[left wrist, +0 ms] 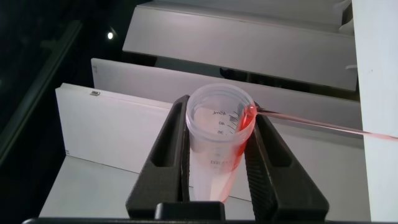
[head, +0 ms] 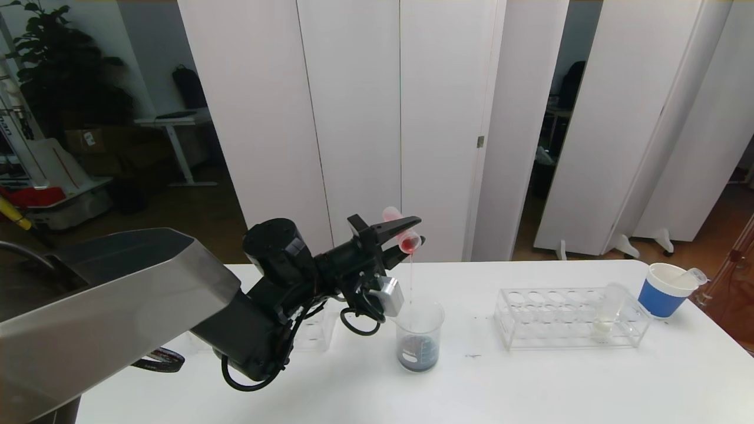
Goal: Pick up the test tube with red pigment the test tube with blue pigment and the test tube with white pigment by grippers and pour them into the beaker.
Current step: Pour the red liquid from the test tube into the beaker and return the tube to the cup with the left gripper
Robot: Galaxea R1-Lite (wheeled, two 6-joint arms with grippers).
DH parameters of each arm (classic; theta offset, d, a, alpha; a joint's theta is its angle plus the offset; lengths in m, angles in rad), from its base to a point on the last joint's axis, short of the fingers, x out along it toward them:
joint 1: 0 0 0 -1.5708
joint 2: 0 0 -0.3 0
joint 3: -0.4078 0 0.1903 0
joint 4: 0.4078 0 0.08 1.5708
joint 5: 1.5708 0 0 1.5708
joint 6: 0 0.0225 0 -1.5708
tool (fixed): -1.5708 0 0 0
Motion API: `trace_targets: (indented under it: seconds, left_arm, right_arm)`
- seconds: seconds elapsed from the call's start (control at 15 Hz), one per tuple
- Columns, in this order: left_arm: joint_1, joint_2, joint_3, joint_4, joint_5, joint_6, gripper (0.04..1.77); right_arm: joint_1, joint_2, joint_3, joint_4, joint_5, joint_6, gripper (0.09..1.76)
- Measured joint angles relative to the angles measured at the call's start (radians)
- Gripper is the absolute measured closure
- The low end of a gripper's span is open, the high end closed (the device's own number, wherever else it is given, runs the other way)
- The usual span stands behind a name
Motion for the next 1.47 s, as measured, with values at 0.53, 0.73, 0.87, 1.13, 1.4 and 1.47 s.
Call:
trace_targets:
  seconds: [0.53,0.73,0.87,1.13,1.4,1.47]
  left_arm:
    - [0.002,0.001,-0.001,0.0,-0.002,0.023,1.22]
    - [0.004,0.002,0.005,0.0,-0.001,0.044,1.22]
    - [0.006,0.001,0.006,0.0,-0.001,0.049,1.22]
    - [0.006,0.001,0.008,0.0,0.0,0.064,1.22]
    - [0.008,0.0,0.009,0.0,-0.001,0.076,1.22]
    - [0.008,0.0,0.009,0.0,-0.001,0.085,1.22]
  right_arm:
    - [0.0,0.0,0.0,0.0,0.0,0.0,0.1]
    - [0.0,0.0,0.0,0.0,0.0,0.0,0.1]
    - [0.0,0.0,0.0,0.0,0.0,0.0,0.1]
    - [0.0,0.0,0.0,0.0,0.0,0.0,0.1]
    - [0.0,0.0,0.0,0.0,0.0,0.0,0.1]
    - [0.0,0.0,0.0,0.0,0.0,0.0,0.1]
